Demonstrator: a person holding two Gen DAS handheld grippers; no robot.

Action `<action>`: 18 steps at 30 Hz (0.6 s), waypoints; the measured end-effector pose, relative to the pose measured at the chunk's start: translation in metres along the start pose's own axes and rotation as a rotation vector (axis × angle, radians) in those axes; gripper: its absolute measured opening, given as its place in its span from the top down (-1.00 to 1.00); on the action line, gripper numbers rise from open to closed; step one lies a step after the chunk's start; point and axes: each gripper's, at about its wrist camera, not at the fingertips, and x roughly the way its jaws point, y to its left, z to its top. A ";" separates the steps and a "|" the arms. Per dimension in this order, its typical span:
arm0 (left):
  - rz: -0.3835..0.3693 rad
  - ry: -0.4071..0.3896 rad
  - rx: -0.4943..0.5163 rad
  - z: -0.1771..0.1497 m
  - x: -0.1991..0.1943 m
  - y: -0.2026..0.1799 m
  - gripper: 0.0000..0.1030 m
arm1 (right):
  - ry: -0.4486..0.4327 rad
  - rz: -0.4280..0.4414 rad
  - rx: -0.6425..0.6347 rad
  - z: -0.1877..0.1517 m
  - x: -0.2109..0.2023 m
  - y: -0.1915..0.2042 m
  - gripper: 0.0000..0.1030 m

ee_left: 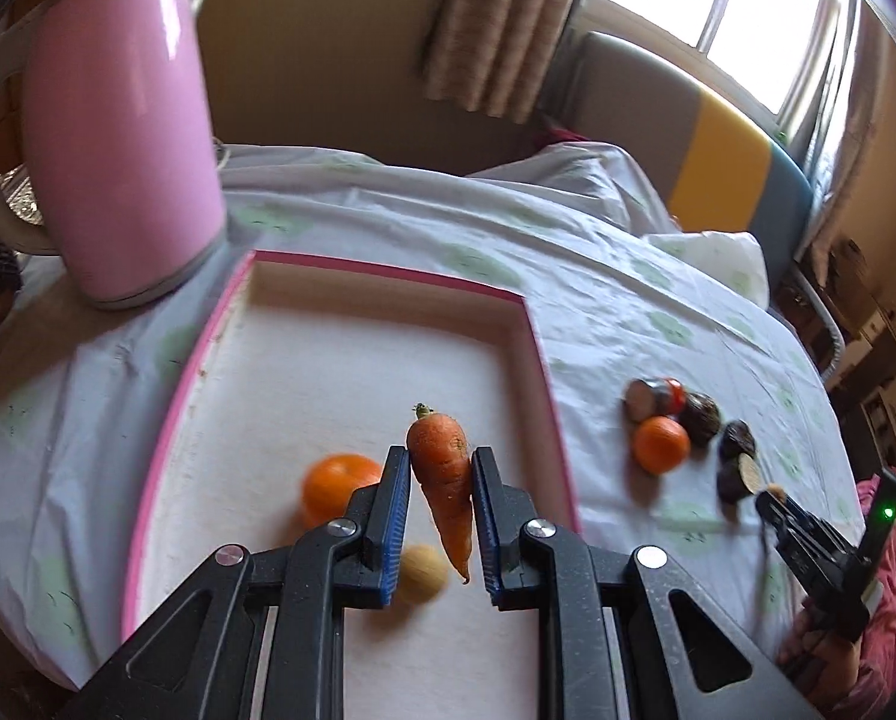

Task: Organize fruits
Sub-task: 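Grasp the carrot with the left tool and set it in the pink tray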

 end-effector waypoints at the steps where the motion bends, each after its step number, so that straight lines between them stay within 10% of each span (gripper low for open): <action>1: 0.002 -0.004 -0.007 0.003 0.002 0.003 0.60 | 0.000 -0.004 -0.004 0.000 0.000 0.000 0.46; 18: 0.044 -0.006 -0.016 -0.012 -0.003 -0.005 0.36 | 0.004 -0.036 -0.031 0.000 0.000 0.005 0.46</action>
